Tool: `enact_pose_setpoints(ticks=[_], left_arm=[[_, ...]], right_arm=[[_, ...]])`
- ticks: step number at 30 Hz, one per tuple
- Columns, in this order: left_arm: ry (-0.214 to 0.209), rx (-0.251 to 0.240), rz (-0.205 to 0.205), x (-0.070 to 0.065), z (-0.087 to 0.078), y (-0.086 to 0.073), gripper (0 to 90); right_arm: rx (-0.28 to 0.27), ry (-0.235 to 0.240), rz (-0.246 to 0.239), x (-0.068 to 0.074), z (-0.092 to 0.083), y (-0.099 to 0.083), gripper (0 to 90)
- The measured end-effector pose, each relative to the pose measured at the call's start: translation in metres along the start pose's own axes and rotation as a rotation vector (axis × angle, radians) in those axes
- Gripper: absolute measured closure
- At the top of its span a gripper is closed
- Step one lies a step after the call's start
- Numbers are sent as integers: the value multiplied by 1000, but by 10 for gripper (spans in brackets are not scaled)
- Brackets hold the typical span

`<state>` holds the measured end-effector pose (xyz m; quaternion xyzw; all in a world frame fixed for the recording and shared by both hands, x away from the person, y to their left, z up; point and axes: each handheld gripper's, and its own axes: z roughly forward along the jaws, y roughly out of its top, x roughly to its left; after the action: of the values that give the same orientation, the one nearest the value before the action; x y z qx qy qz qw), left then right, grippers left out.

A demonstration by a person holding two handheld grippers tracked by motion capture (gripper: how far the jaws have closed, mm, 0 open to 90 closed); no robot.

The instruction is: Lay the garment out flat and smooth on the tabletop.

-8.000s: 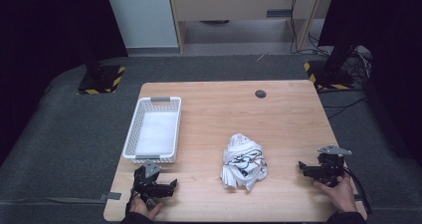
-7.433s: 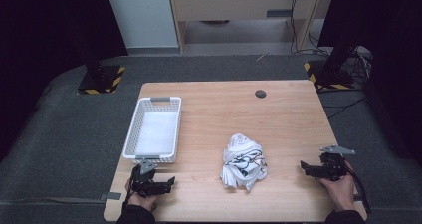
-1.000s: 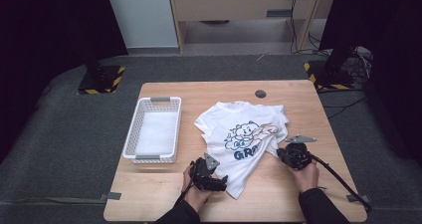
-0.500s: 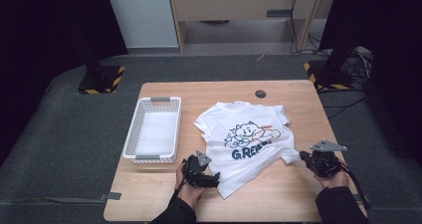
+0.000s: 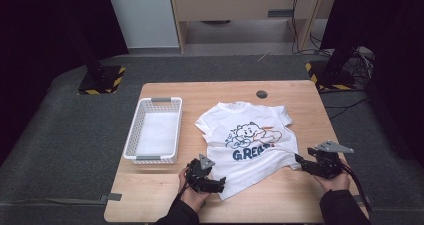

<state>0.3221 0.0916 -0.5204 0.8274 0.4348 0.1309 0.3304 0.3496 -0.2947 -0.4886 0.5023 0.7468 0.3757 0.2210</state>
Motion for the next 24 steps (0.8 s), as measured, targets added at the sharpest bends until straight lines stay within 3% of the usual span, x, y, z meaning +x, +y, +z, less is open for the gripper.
enact_pose_setpoints(ticks=[6,10,11,12,13,14,24], left_arm=[[18,26,53,-11,4,-3,69],[28,39,60,-11,5,-4,62],[28,39,60,-11,5,-4,62],[29,45,60,-10,4,-4,60],[33,49,62,-9,3,-4,60],[41,60,66,-7,1,-5,55],[74,98,95,3,-8,-8,42]], right_arm=[[56,6,41,-5,13,-2,516],[82,46,52,-4,15,-4,699],[82,46,52,-4,15,-4,699],[101,66,37,-2,15,-5,785],[101,66,37,-2,15,-5,785],[121,83,17,0,14,-6,850],[119,182,-27,14,-8,-12,868]])
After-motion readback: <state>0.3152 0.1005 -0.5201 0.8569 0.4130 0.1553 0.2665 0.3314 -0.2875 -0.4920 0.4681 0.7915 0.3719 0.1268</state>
